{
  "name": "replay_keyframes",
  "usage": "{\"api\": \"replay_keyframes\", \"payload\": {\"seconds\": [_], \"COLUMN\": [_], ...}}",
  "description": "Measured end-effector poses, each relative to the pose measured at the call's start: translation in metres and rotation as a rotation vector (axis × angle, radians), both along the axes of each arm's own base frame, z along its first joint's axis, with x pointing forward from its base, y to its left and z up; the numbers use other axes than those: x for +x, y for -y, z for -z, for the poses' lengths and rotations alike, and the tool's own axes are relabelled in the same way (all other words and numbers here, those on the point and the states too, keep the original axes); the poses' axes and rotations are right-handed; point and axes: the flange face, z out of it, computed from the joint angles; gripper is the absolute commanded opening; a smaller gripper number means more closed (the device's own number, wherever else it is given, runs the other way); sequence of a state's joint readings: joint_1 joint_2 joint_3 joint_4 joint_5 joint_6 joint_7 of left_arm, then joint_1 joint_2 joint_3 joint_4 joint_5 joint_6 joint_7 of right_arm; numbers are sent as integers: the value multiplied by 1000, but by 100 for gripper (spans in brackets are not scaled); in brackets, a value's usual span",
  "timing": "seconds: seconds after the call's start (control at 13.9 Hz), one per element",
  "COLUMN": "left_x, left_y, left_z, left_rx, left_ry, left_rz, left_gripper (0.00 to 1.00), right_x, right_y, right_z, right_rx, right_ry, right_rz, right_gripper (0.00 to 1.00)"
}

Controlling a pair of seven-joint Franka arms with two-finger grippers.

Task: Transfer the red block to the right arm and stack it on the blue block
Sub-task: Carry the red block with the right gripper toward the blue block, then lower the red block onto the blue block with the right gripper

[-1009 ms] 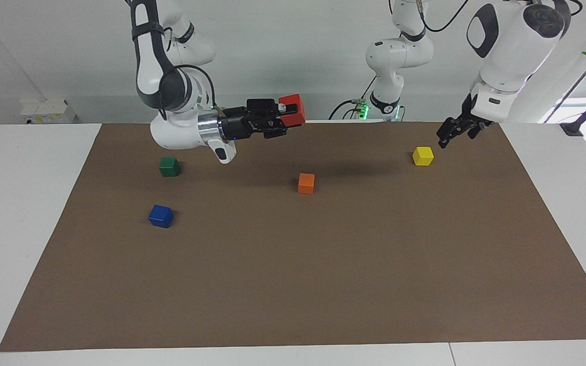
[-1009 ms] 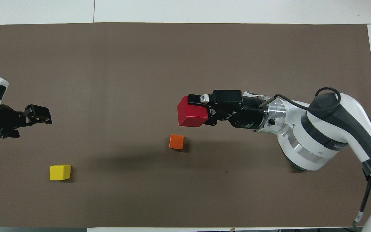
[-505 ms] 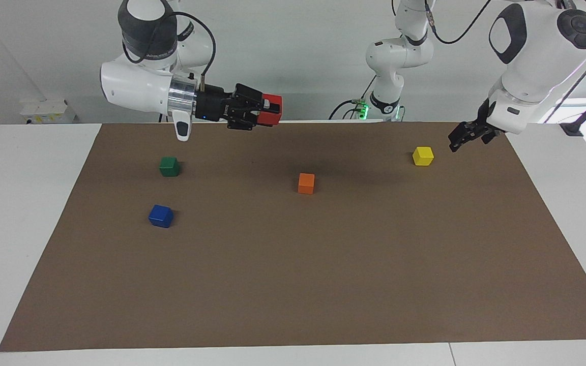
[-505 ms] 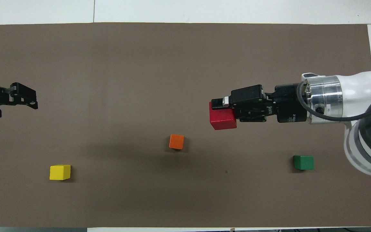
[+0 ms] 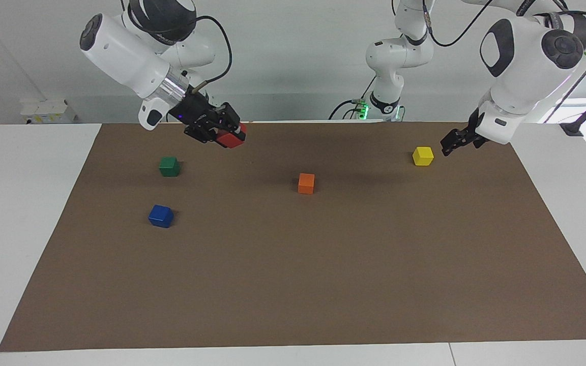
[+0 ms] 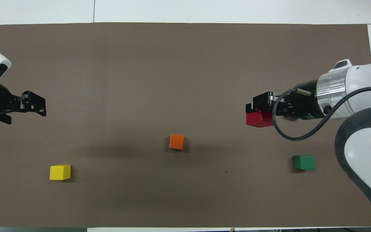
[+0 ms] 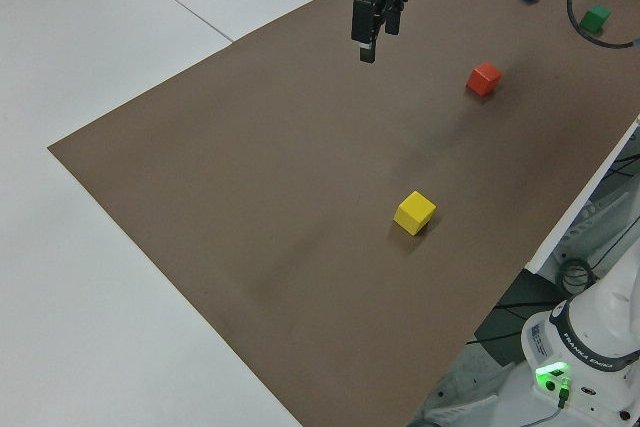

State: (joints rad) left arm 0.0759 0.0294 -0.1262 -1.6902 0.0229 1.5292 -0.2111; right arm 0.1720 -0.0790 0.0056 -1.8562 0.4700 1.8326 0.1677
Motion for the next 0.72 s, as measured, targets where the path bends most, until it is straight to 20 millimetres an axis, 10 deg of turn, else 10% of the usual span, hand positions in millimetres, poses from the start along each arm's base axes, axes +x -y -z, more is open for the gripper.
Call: {"api": "replay_keyframes", "payload": {"seconds": [0.72], "left_x": [-6], "left_y": [3], "left_z": [5], "left_rx": [-1], "left_ry": [99], "left_rz": [10], "left_gripper": [100], "right_x": [10], "right_y": [87], "right_z": [57], "right_rx": [-483], "right_ry": [-104], "right_rz": [-44], "right_gripper": [0]}}
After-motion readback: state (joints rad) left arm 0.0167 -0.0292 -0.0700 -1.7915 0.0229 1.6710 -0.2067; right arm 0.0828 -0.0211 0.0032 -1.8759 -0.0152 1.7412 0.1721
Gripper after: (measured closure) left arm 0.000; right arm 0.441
